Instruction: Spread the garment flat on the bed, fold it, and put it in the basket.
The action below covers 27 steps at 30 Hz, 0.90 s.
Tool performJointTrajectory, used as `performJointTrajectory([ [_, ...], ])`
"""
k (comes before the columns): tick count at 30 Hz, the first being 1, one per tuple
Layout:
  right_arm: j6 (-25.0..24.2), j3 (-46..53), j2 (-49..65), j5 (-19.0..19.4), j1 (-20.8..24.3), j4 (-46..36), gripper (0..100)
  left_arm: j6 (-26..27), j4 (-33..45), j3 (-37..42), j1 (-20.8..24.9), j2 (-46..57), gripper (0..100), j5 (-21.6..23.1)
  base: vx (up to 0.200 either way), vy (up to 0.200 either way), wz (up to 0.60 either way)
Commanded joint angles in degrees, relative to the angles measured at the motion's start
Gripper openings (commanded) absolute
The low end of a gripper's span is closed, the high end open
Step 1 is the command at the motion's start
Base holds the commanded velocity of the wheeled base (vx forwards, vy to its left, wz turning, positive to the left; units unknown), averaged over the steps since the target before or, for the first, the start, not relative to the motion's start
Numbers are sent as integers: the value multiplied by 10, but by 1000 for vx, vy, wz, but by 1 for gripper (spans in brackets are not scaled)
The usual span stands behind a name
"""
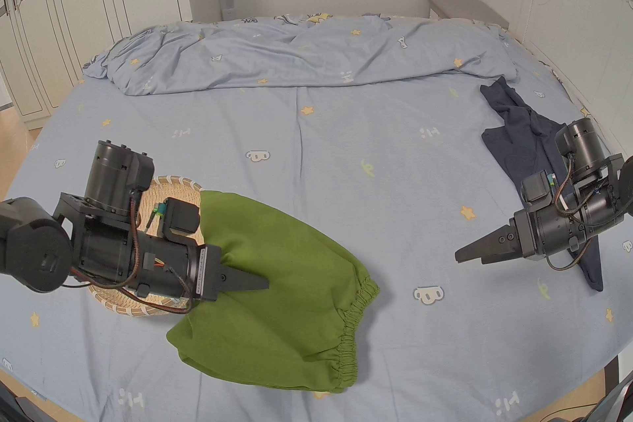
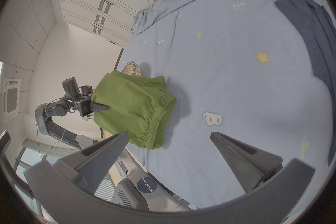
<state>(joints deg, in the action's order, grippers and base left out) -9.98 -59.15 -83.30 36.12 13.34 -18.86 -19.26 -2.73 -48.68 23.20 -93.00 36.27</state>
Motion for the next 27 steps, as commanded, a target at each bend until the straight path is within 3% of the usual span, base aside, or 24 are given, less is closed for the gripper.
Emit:
performJointTrajectory([
  [1, 1, 0, 2, 0, -1, -7, 100, 29, -1, -3, -8, 63, 0, 1, 0, 0, 0],
  [8, 2, 1, 11, 0, -2, -7, 100, 79, 1, -36, -24, 100, 0, 1, 0, 0, 0],
  [9, 2, 1, 14, 0, -3, -7, 100, 104, -5, -39, -53, 106, 0, -1, 0, 0, 0],
  [11, 2, 1, 16, 0, -3, -7, 100, 113, -6, -40, -58, 108, 0, -1, 0, 0, 0],
  [12, 2, 1, 22, 0, -3, -7, 100, 164, -8, -48, -85, 116, 0, 0, 0, 0, 0],
  [14, 2, 1, 23, 0, -2, -7, 100, 187, -8, -55, -112, 122, 0, 0, 0, 0, 0],
  [16, 2, 1, 23, 0, -1, -7, 100, 193, -9, -62, -130, 124, 0, 1, 0, 0, 0],
  [19, 2, 1, 22, 0, -1, -7, 100, 193, -16, -83, -194, 121, 0, 8, 0, 0, 0],
  [27, 2, 1, 24, 0, 0, -7, 100, 191, -75, -84, -273, 84, 0, 8, 0, 0, 0],
])
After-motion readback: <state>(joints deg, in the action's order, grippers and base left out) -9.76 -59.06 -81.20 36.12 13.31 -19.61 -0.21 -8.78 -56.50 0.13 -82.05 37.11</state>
